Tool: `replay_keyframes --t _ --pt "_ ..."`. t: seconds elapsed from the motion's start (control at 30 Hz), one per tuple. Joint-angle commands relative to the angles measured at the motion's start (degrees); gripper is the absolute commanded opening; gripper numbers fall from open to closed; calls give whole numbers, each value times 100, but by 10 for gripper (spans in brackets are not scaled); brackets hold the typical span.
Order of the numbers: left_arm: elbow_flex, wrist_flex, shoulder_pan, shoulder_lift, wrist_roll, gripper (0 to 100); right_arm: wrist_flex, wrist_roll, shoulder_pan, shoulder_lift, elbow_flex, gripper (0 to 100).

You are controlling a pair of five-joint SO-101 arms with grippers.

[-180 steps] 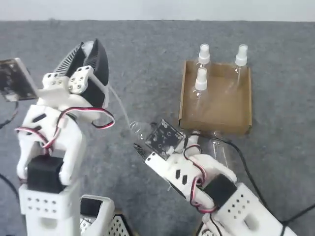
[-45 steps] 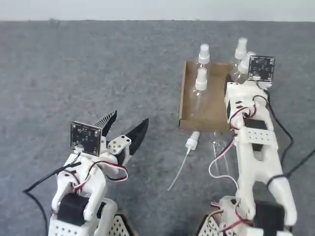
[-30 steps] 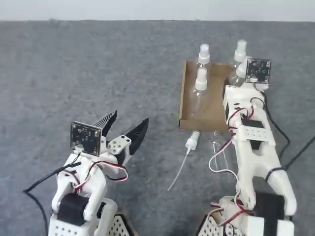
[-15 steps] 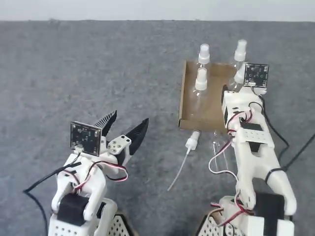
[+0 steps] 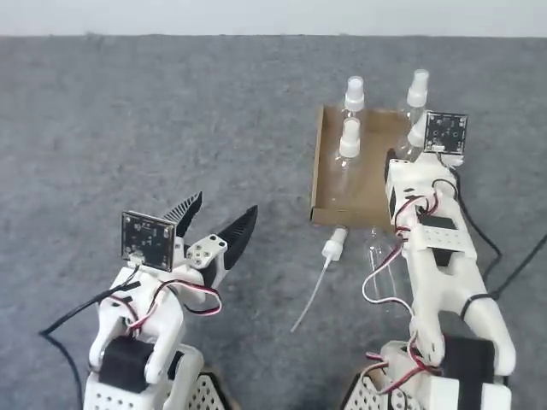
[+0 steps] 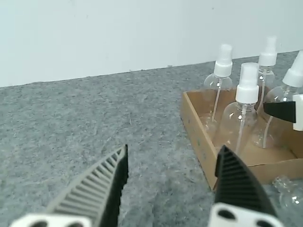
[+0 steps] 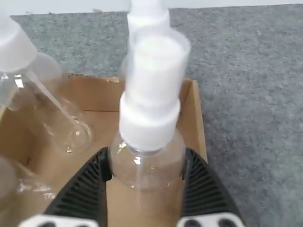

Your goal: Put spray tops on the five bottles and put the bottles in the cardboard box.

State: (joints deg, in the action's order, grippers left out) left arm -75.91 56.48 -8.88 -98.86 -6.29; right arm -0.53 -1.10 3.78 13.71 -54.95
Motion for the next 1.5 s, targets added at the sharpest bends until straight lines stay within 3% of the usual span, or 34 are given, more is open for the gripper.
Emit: replay_keyframes --t 0.0,0.2,0.4,0.9,1.33,1.47 --pt "92 -97 18 -26 0 276 101 35 -31 84 -26 7" --pt "92 -97 18 -26 0 276 92 35 -31 119 -62 12" --pt "92 -97 18 -26 0 276 92 35 -31 119 -62 132" --pt "92 -105 18 -26 18 276 48 -9 -31 127 -62 293" --pt "92 -105 18 -26 26 276 4 -18 -31 462 -70 299" --pt "92 -105 18 -26 26 276 -629 -18 -57 1007 -62 299"
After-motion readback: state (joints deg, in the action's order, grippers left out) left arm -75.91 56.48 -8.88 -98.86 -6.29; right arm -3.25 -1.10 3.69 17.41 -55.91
